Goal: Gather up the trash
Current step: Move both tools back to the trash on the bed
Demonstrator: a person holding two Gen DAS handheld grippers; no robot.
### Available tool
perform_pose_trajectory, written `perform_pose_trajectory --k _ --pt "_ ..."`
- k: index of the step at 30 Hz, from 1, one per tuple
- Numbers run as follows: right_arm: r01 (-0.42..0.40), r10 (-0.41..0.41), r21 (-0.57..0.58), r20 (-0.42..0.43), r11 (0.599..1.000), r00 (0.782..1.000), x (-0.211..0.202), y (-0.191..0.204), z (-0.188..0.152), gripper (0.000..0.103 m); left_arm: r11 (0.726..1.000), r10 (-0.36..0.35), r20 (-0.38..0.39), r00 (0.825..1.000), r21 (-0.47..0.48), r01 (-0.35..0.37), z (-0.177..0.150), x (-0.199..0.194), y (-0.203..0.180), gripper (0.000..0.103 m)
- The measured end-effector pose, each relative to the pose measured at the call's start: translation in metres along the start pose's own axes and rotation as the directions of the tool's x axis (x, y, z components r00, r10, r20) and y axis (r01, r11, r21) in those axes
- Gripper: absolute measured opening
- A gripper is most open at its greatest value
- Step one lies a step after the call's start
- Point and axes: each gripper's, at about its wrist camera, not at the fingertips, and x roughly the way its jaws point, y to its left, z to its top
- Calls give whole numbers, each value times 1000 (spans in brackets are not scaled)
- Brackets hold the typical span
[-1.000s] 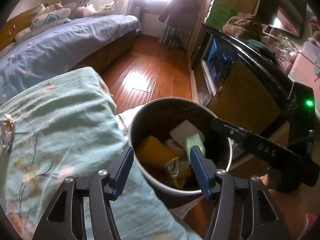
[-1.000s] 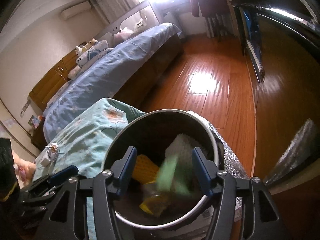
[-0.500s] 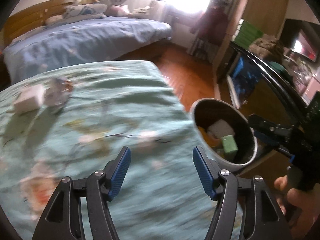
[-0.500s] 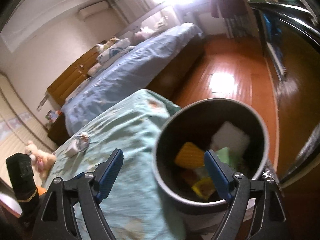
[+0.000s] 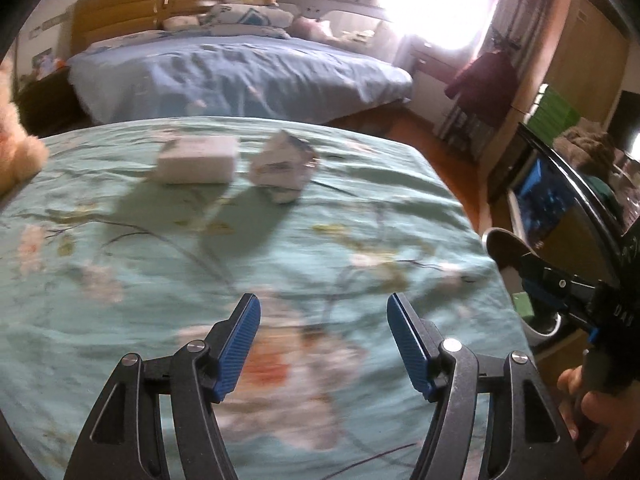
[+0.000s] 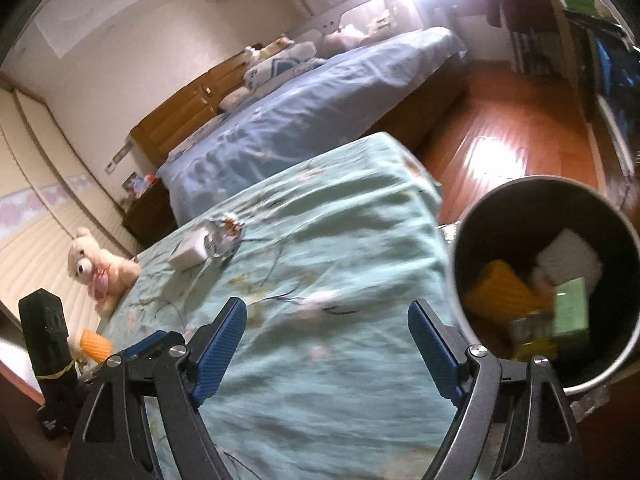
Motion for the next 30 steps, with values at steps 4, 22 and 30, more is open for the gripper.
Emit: perform_pose_trajectory --k 4,22,30 --pt "-24 24 -19 -26 1000 999 14 16 -2 84 999 31 2 1000 -21 -30 2 -5 18 65" --pt "-90 84 -82 -79 993 993 74 62 8 84 994 81 -24 996 -69 -82 35 16 81 65" --pt "-93 83 -107 -100 990 992 104 77 22 84 993 117 -31 993 -26 -118 66 49 104 65"
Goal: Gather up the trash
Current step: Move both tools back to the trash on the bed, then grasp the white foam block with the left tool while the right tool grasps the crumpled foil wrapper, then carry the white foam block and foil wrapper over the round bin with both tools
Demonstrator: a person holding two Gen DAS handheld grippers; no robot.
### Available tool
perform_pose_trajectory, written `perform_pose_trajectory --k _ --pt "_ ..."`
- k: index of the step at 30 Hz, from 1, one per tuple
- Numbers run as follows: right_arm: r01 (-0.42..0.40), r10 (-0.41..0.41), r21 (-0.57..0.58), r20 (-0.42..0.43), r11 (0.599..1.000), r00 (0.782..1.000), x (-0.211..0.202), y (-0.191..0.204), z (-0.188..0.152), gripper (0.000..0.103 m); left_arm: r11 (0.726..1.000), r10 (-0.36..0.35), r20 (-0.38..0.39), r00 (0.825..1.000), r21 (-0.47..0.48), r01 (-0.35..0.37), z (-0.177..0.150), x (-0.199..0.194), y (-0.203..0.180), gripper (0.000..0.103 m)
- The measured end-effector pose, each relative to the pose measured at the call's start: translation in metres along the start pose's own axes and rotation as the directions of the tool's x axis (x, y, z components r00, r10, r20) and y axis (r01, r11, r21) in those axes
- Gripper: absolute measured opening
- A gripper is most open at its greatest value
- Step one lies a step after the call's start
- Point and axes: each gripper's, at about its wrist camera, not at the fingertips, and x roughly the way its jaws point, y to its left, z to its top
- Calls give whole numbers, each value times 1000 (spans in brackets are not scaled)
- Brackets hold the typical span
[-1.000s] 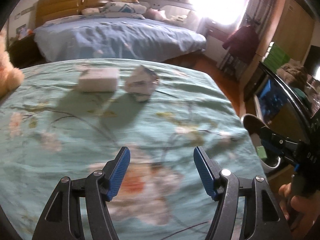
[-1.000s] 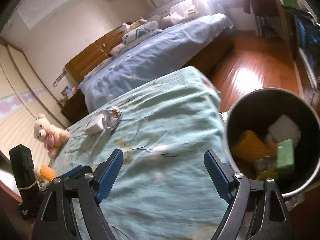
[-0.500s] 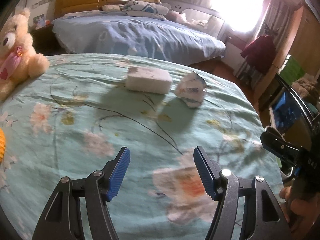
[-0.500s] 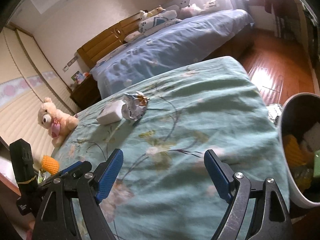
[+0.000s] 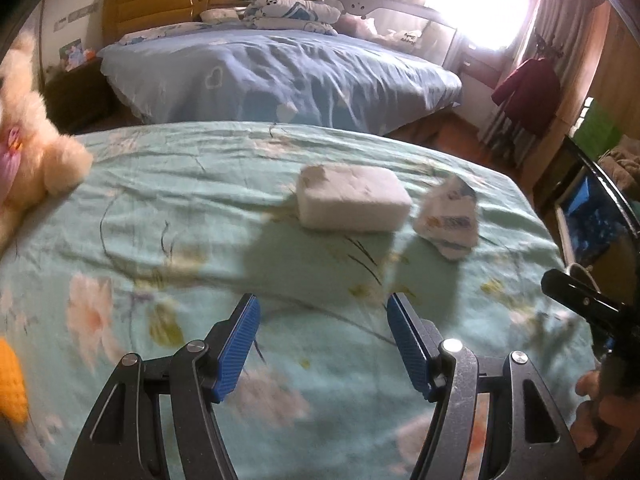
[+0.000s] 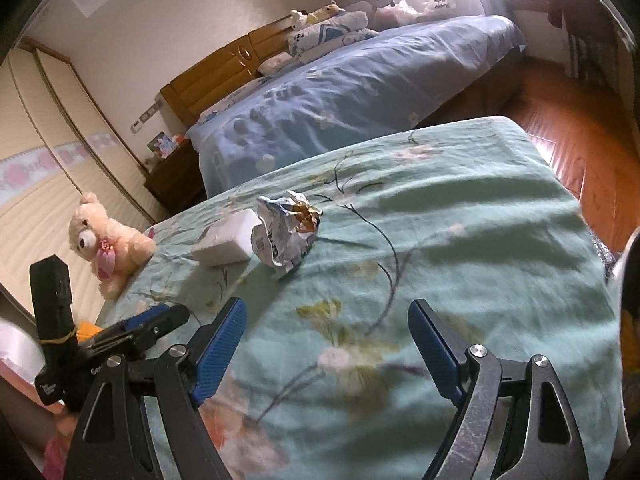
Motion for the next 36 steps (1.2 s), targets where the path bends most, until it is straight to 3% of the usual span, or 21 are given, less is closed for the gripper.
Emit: perform_pose_trajectory --k 9,14,18,20,22,24,30,36 --pt "-57 57 11 -13 998 998 33 8 24 82 998 7 36 999 60 -10 29 33 6 64" --pt "-88 89 30 -43 996 995 55 9 35 66 996 -8 34 999 84 5 37 48 4 63" --pt "-102 105 40 -58 994 993 66 8 38 46 993 -38 32 999 110 34 43 57 -1 58" --pt "-142 147 75 -67 987 987 70 4 37 34 992 -54 22 998 118 51 43 62 -2 39" --pt "-152 158 91 -66 984 985 71 0 36 32 991 -47 20 999 130 44 43 63 -5 33" --pt "-153 158 85 -62 985 985 69 0 35 29 989 -45 24 999 142 42 43 63 -8 19" --pt "-156 161 90 -50 984 986 54 -2 30 26 984 -55 58 997 172 45 34 51 -19 13" --pt "-125 127 87 -25 988 992 27 -13 21 25 989 -67 72 995 138 56 15 31 -28 12"
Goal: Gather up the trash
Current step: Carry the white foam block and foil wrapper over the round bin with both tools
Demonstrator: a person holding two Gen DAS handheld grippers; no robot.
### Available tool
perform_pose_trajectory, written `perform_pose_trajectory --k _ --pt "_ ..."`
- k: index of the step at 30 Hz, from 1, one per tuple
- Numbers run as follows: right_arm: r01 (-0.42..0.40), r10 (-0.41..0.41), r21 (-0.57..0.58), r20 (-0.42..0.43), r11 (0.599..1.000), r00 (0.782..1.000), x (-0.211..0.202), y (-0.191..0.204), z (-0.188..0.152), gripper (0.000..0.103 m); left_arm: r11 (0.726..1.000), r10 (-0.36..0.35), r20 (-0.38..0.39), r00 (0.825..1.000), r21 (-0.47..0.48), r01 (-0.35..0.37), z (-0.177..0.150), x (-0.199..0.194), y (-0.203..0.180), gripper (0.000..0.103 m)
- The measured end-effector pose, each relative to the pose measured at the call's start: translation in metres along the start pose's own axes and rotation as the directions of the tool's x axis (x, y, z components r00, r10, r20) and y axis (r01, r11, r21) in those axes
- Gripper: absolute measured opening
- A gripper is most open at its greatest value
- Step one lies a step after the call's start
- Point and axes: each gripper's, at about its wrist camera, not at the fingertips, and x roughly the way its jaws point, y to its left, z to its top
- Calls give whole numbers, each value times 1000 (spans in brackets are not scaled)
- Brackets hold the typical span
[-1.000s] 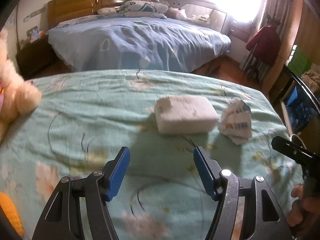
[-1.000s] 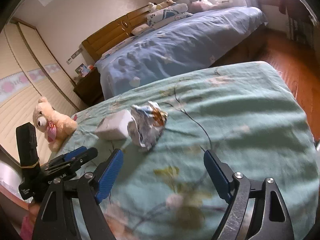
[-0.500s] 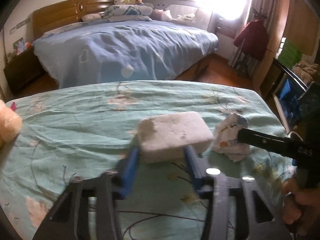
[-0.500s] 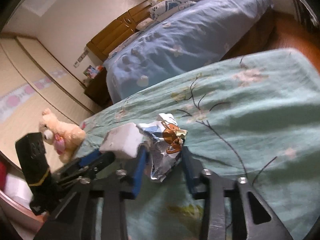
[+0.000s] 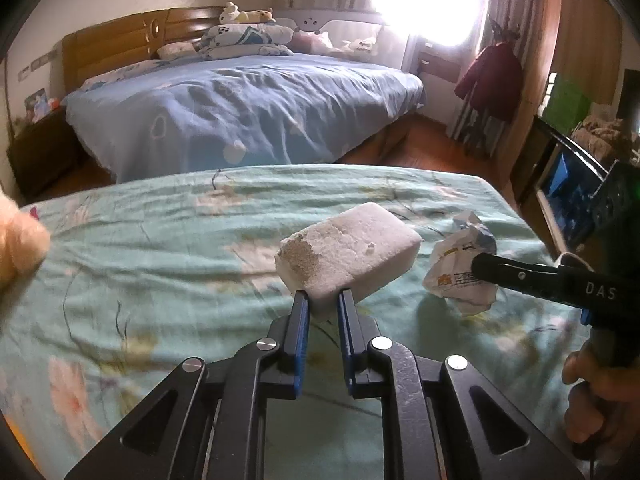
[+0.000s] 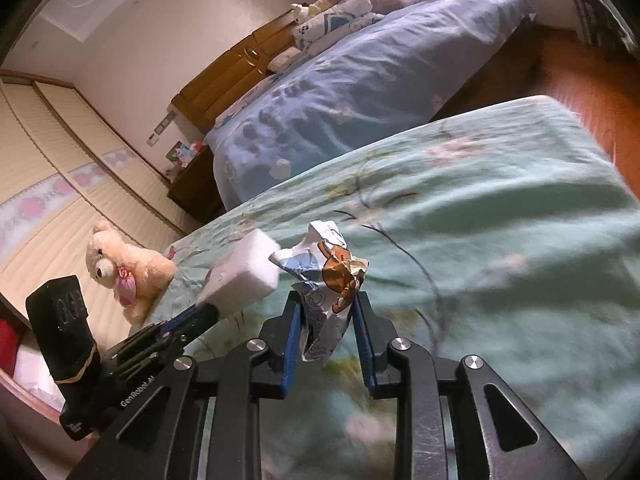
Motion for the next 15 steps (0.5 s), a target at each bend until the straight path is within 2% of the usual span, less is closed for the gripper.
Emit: perform_pose_trajectory --k 6,15 --pt "42 -42 -4 32 999 999 -34 -9 -18 26 999 -30 -1 1000 -43 29 -16 -22 -20 12" --pt "85 -84 -8 88 996 993 -85 -19 -48 26 999 -43 -2 999 -15 43 -35 -50 -63 12"
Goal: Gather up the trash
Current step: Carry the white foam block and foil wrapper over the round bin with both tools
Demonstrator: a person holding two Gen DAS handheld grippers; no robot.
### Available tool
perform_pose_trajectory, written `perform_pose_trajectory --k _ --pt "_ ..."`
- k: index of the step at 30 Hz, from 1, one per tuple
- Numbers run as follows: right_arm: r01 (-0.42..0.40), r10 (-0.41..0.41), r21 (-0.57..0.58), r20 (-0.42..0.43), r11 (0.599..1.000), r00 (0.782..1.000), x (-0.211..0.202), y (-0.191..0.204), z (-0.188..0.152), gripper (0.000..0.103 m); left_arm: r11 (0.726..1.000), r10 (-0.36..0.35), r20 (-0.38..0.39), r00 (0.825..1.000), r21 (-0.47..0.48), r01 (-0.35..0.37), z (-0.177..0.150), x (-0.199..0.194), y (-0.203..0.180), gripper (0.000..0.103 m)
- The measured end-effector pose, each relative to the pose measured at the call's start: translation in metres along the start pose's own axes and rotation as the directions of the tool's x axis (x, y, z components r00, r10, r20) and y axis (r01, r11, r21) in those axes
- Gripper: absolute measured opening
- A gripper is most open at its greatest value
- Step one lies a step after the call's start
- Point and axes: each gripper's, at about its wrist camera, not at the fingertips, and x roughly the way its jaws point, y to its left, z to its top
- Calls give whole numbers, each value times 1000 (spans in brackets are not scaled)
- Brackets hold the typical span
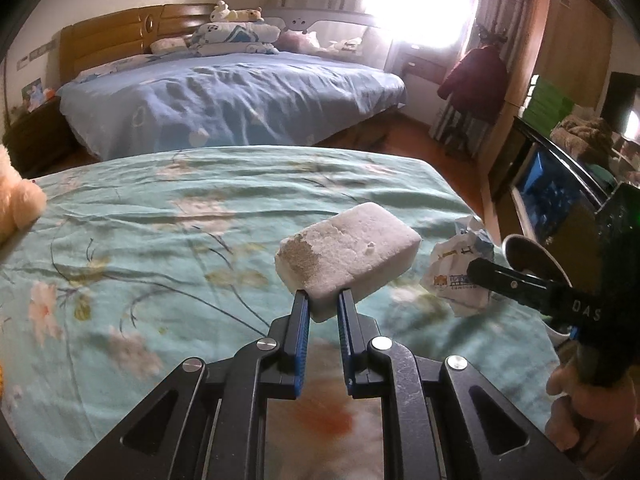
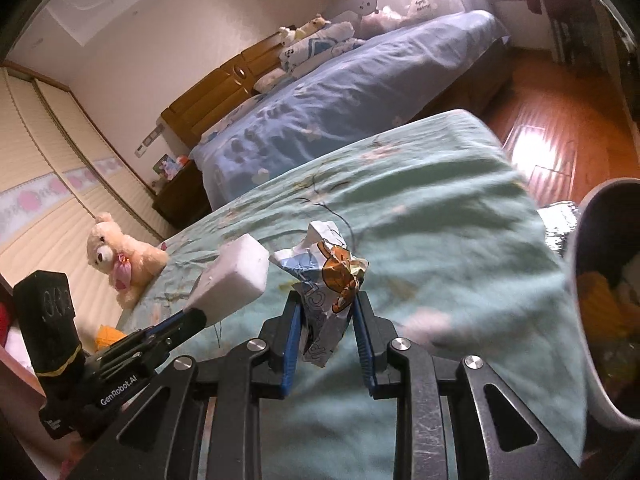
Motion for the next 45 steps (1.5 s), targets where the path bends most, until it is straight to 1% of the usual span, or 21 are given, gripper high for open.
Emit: perform_pose_trajectory --k 4,9,19,34,45 --pt "27 -27 7 34 1000 999 -26 -11 -11 26 1000 -17 8 1000 24 17 -8 -11 -21 12" --pt "57 -60 41 65 998 996 -56 -31 -25 26 997 -44 -1 999 55 44 -18 -18 -48 12" --pt "91 -101 98 110 991 989 -92 -60 -35 26 989 -73 -12 997 126 73 -28 -25 -90 12" --pt "112 -131 127 145 985 981 -122 -81 -43 26 979 -98 -22 995 178 101 -30 -24 -127 12" --pt "136 -158 138 158 981 975 -130 -90 -42 26 973 -118 -33 992 194 122 -26 -16 -138 13"
